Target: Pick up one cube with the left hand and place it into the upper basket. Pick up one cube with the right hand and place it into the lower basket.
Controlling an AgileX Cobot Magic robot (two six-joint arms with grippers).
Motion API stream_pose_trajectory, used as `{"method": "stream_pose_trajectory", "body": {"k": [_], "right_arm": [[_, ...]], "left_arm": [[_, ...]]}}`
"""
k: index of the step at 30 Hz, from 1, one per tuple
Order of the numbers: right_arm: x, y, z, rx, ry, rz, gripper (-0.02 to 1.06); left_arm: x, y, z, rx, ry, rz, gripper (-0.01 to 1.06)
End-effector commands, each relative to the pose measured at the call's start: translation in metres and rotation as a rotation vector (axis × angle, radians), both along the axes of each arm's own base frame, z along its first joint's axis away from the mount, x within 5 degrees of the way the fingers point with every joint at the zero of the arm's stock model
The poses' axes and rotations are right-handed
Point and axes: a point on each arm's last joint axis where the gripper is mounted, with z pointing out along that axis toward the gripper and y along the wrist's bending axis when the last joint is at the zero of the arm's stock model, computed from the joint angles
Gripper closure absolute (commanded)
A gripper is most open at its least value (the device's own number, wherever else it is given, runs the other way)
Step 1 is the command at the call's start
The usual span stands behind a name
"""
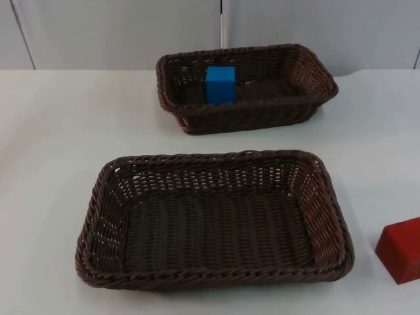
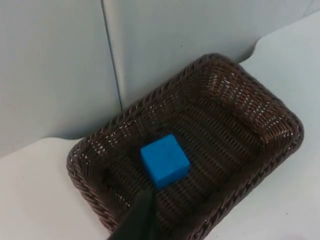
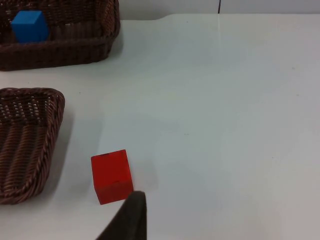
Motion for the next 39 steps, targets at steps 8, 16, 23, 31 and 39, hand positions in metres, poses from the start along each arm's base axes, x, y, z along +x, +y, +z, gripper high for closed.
{"method": "stream_pose_trajectory", "body": {"k": [8,16,23,31,39], "right_arm": [[0.000,0.000,-0.001,0.002,-0.003,-0.001,-0.01],[0.000,0.000,-0.001,0.002,-0.003,-0.001,-0.01],[0.000,0.000,-0.001,0.002,-0.003,-0.001,-0.01],[0.000,0.000,-0.001,0.002,-0.003,-0.001,-0.01],[0.000,0.000,-0.001,0.002,-0.003,-0.001,-0.01]], "left_arm": [[-0.045,0.020,-0.005,-0.037,-0.060,0.046,0.08],[-0.106,0.049,-0.010,-0.093,-0.170,0.098,0.08],[-0.133,0.060,-0.004,-0.098,-0.174,0.098,0.08],[-0.160,0.071,-0.014,-0.088,-0.159,0.098,0.08],[-0.196,0.087,-0.030,-0.099,-0.135,0.115,0.08]]}}
